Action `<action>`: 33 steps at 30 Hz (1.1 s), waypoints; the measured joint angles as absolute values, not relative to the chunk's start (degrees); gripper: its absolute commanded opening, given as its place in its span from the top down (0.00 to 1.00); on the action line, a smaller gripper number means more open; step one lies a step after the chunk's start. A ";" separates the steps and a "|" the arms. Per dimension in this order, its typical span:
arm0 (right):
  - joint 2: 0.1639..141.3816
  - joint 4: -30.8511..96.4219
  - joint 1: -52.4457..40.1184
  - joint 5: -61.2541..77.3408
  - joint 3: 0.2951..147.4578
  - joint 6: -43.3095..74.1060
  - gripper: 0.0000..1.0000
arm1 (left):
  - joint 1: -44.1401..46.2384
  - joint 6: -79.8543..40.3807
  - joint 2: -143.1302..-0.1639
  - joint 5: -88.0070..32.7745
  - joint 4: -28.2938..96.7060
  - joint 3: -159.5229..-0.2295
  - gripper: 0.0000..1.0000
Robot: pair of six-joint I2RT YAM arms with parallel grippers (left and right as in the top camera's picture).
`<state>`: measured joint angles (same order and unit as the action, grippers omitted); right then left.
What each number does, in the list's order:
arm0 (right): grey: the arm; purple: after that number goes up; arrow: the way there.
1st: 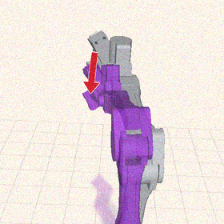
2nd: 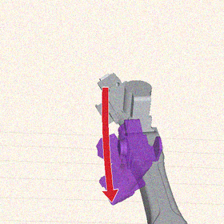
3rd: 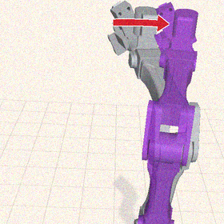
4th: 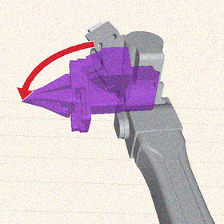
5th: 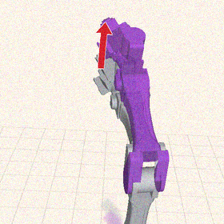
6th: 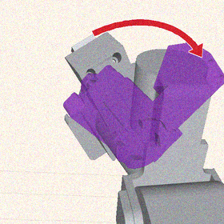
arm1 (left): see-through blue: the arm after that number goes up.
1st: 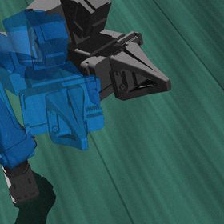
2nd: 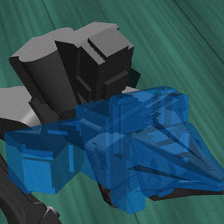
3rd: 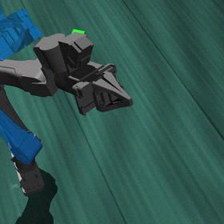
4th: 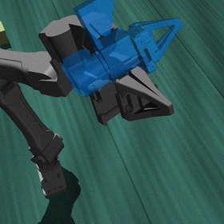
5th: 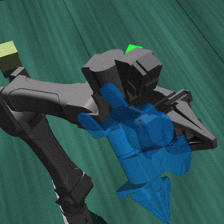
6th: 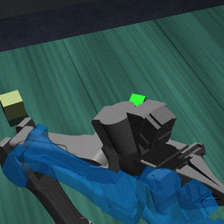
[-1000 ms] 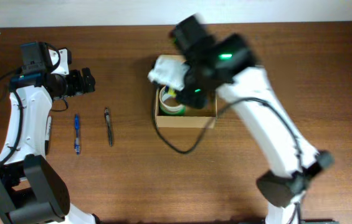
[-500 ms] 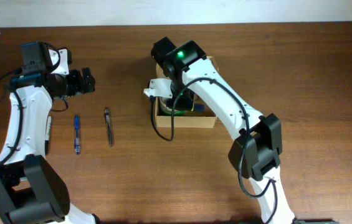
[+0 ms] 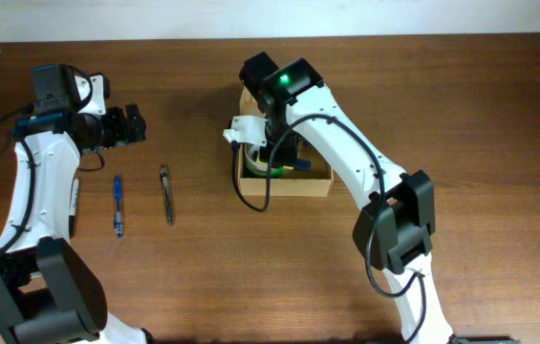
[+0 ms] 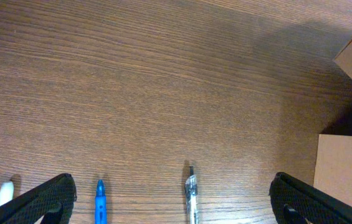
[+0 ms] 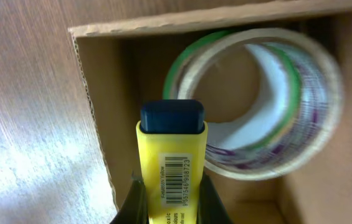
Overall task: Pack container
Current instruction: 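Release the highlighter and retract the right arm to the side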
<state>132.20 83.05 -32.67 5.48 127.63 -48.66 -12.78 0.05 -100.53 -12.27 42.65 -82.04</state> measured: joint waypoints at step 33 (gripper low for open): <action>112.66 82.48 -29.30 6.61 135.63 -34.87 0.42 | -12.78 0.05 -100.53 -12.27 42.65 -82.04 0.01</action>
<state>112.66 82.48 -29.30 6.61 135.63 -34.87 -12.78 0.05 -100.53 -12.27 42.65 -82.04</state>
